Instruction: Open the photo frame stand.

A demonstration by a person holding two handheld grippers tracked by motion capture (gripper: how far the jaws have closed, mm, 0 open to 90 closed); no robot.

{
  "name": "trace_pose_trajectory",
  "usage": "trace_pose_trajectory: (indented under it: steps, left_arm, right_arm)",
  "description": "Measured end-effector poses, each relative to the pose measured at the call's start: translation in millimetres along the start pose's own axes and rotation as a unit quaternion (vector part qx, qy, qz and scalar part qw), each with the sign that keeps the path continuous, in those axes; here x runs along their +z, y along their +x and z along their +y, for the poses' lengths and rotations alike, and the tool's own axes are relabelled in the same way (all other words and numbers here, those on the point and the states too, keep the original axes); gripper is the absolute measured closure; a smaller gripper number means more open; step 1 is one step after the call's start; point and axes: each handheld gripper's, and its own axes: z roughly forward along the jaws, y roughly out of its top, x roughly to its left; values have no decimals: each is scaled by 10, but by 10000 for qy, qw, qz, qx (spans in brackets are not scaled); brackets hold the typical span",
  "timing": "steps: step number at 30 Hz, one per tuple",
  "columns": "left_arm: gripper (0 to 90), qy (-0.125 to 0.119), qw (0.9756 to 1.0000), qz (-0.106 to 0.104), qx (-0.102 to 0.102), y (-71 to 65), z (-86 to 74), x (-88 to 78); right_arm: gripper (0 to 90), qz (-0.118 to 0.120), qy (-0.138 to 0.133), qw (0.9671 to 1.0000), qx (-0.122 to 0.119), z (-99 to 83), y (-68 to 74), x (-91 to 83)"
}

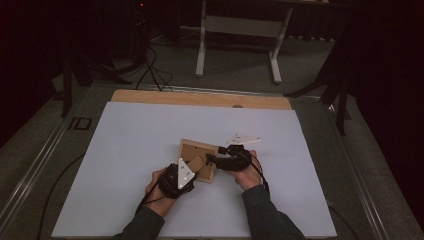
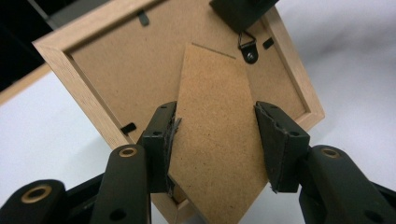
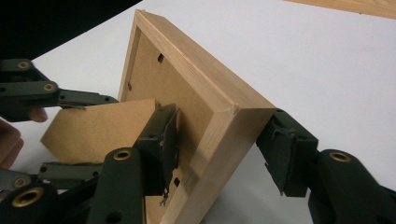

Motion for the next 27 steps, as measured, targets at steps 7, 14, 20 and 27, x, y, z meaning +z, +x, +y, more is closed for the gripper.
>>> trace_pose_trajectory:
  steps: [7, 14, 20, 27]
  left_arm:
    - [510, 56, 9996, -220, -173, 60, -8, -7]
    - [493, 153, 9975, -493, -486, 135, -18, 14]
    - [494, 171, 9934, -767, -834, 195, -25, 23]
    - [502, 232, 9857, -1103, -1250, 271, -30, 33]
  right_arm:
    - [483, -21, -30, 10000, -76, -7, 33, -11]
    - [491, -28, -48, 9999, -143, -12, 51, -28]
    - [498, -23, -44, 9998, -200, -11, 65, -44]
    - [505, -7, -40, 9997, -259, -8, 72, -55]
